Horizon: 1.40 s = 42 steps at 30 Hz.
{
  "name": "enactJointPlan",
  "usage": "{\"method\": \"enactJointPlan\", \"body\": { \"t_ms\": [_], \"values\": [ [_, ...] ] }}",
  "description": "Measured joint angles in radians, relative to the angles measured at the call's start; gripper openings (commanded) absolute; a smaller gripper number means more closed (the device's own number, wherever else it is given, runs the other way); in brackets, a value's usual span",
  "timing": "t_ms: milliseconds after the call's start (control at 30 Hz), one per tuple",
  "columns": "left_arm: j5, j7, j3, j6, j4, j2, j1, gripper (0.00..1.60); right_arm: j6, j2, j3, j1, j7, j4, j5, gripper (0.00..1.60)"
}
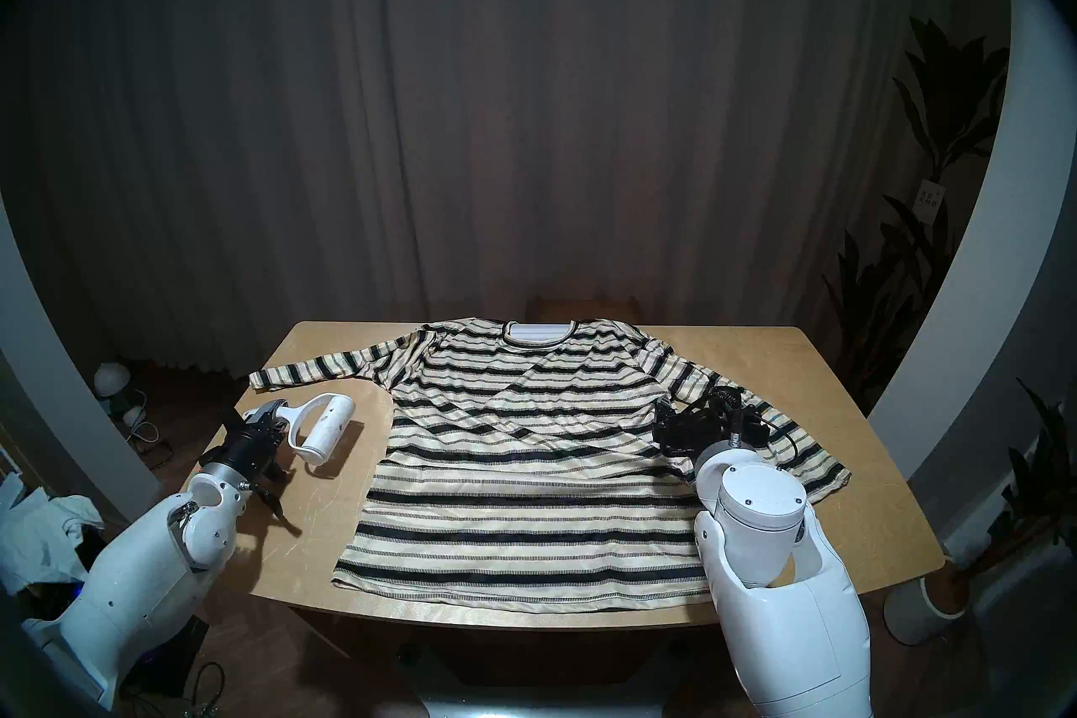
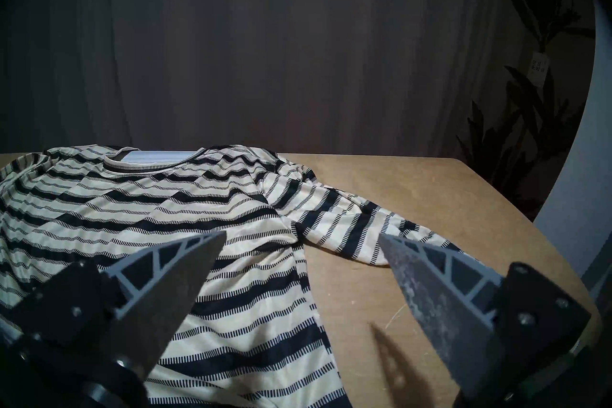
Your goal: Use the fur roller to clean a top
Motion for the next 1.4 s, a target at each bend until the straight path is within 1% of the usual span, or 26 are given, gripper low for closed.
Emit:
{"method": "enactJointPlan", "body": {
  "t_ms": [200,300,400,500,567,800,933,1067,1267,1300,1333,1400],
  "values": [
    [-0.025,0.017,-0.034,-0.089,-0.086,0.017,0.064,0.00,-0.004,0.000,0.009,-0.003,0.006,0.002,0.015,1.60],
    [-0.035,0.026,-0.045,-0.120,-0.117,0.025,0.089,0.00,-0.007,0.000,0.014,-0.006,0.012,0.004,0.022,1.60],
    [-0.044,0.040,-0.048,-0.135,-0.133,0.030,0.106,0.00,-0.010,0.000,0.020,-0.008,0.017,0.007,0.027,1.60],
    [-0.056,0.047,-0.050,-0.136,-0.138,0.031,0.118,0.00,-0.012,0.001,0.026,-0.010,0.021,0.008,0.031,1.60],
    [-0.065,0.044,-0.052,-0.122,-0.137,0.031,0.125,0.00,-0.014,0.003,0.030,-0.011,0.023,0.008,0.033,1.60],
    [-0.103,0.039,-0.053,-0.036,-0.116,0.022,0.127,0.00,-0.017,0.010,0.037,-0.015,0.029,0.009,0.035,1.60],
    [-0.114,0.041,-0.053,-0.018,-0.110,0.021,0.126,0.00,-0.017,0.014,0.037,-0.015,0.030,0.007,0.031,1.60],
    [-0.114,0.054,-0.051,-0.028,-0.113,0.025,0.123,0.00,-0.017,0.015,0.034,-0.014,0.028,0.005,0.025,1.60],
    [-0.112,0.111,-0.051,-0.077,-0.134,0.035,0.115,0.00,-0.017,0.014,0.025,-0.015,0.016,0.001,0.018,1.60],
    [-0.111,0.125,-0.050,-0.089,-0.140,0.038,0.113,0.03,-0.017,0.013,0.023,-0.016,0.014,0.001,0.017,1.60],
    [-0.111,0.137,-0.050,-0.099,-0.144,0.040,0.112,0.19,-0.017,0.012,0.022,-0.016,0.013,0.001,0.016,1.60],
    [-0.112,0.165,-0.050,-0.120,-0.153,0.043,0.108,0.17,-0.017,0.011,0.020,-0.016,0.009,0.000,0.016,1.60]
  ]
}}
